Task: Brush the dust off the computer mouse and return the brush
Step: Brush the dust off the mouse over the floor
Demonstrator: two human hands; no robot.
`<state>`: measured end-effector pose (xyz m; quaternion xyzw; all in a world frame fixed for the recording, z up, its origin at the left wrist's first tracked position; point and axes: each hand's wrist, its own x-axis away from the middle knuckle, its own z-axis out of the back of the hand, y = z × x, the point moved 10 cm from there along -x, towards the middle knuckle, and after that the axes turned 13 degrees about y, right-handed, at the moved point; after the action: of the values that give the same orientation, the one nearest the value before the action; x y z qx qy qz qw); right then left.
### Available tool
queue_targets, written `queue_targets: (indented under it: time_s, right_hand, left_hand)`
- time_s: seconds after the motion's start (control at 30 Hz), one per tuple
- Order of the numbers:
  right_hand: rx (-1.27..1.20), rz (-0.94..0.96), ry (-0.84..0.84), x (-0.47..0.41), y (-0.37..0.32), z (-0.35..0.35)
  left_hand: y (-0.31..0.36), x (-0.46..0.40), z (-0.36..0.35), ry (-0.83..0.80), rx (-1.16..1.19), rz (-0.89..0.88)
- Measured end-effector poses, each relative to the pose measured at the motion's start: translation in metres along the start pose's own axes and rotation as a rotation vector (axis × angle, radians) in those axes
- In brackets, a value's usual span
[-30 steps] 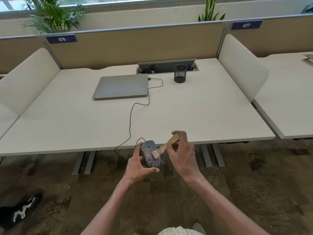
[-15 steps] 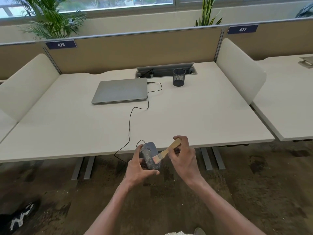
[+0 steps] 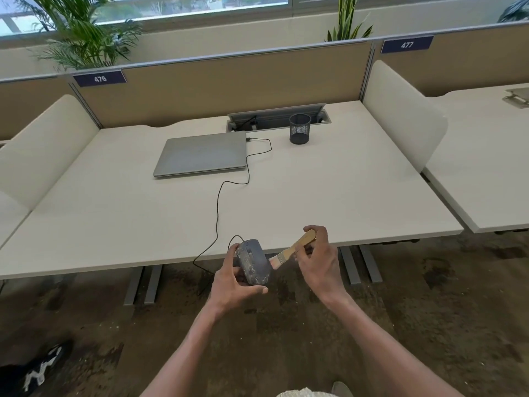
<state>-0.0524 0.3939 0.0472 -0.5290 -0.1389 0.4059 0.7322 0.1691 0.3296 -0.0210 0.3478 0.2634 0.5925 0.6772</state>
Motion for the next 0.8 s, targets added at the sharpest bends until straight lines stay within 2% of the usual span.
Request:
queue_targets:
  time_s: [0.47,0.8]
  right_hand:
    - [-0.075,0.175,-0.017,0.034,-0.039,0.004]
    - [-0.104,0.200,-0.024,0.039,-0.042,0.008]
  left_hand:
    - [0.013,0.008,0.007,0.051,0.068,0.041]
    - [0.012,0.013,0.015,0.078,0.094,0.046]
